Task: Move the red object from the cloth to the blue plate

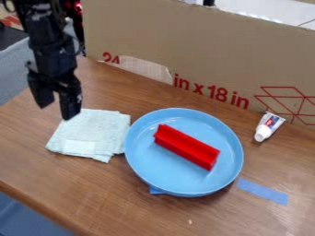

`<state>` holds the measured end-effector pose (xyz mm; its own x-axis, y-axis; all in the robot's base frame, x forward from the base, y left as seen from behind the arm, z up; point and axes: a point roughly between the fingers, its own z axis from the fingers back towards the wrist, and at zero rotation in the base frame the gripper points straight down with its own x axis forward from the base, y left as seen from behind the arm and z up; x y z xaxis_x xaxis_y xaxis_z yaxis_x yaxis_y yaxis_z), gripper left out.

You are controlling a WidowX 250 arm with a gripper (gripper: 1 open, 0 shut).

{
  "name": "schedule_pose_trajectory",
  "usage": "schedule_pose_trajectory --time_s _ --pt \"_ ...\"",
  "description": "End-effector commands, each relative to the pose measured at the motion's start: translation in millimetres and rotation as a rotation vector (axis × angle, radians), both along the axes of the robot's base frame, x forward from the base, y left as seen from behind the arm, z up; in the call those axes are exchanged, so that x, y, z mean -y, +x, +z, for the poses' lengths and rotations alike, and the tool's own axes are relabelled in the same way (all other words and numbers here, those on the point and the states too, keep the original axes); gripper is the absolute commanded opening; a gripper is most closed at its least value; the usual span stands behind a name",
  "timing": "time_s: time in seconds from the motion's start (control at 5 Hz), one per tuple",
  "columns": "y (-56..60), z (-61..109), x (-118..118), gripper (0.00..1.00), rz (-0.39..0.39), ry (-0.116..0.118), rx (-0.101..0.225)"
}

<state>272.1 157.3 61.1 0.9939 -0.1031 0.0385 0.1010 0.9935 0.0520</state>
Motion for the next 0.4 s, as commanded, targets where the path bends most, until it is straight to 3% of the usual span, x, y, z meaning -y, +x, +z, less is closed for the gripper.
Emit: schedule_pose_trajectory --time_s 0.0,0.2 --pt "27.8 8.5 -15.0 1.00 0.035 0.041 0.030" --pt "24.2 20.0 -9.2 1.00 0.024 0.044 0.017"
